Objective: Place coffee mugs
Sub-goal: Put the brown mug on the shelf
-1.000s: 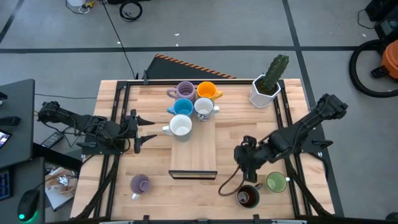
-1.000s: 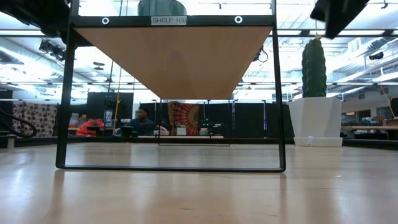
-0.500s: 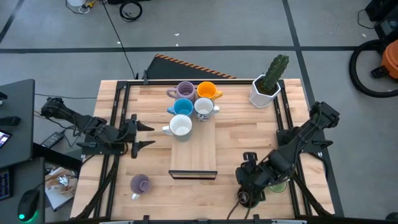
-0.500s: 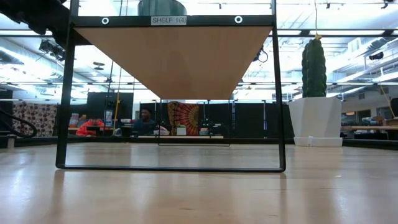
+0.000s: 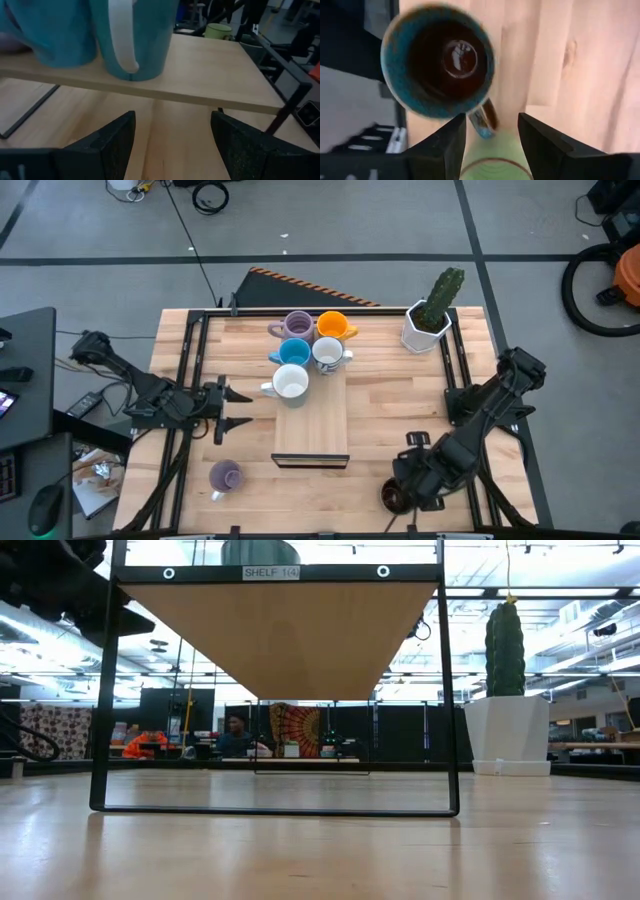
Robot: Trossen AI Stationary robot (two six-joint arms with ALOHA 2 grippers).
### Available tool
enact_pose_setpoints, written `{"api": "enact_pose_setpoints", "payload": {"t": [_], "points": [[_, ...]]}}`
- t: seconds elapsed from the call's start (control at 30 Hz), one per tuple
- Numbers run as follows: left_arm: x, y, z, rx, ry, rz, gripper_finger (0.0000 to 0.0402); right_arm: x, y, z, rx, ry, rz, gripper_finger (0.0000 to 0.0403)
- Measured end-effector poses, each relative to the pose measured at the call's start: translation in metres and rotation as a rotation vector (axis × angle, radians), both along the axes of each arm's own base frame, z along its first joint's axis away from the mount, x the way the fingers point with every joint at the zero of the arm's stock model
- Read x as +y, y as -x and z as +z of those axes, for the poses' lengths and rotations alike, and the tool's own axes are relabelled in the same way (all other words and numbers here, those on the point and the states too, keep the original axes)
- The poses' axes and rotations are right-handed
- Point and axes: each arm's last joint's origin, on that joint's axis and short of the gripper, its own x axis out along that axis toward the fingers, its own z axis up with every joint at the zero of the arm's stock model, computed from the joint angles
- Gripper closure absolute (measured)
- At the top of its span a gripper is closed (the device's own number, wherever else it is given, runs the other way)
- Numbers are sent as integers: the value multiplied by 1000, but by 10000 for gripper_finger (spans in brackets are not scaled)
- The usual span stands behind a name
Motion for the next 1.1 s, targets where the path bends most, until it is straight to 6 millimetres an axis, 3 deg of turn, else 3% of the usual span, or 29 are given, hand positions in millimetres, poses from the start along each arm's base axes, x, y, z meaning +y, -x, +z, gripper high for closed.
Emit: {"api": "enact_pose_setpoints", "payload": {"t": [0.23,0.63,0.87,1.1], "points": [[-2,2,-2,0,8,2,137,17,12,-12,-35,121,109,222],[-2,2,-2,0,17,13,137,33,11,-39,75,151,153,223],[-3,2,-2,3,36,-3,137,35,8,-61,92,131,162,225],[-3,3,-4,23,52,-2,137,30,5,-74,90,116,148,259]]}}
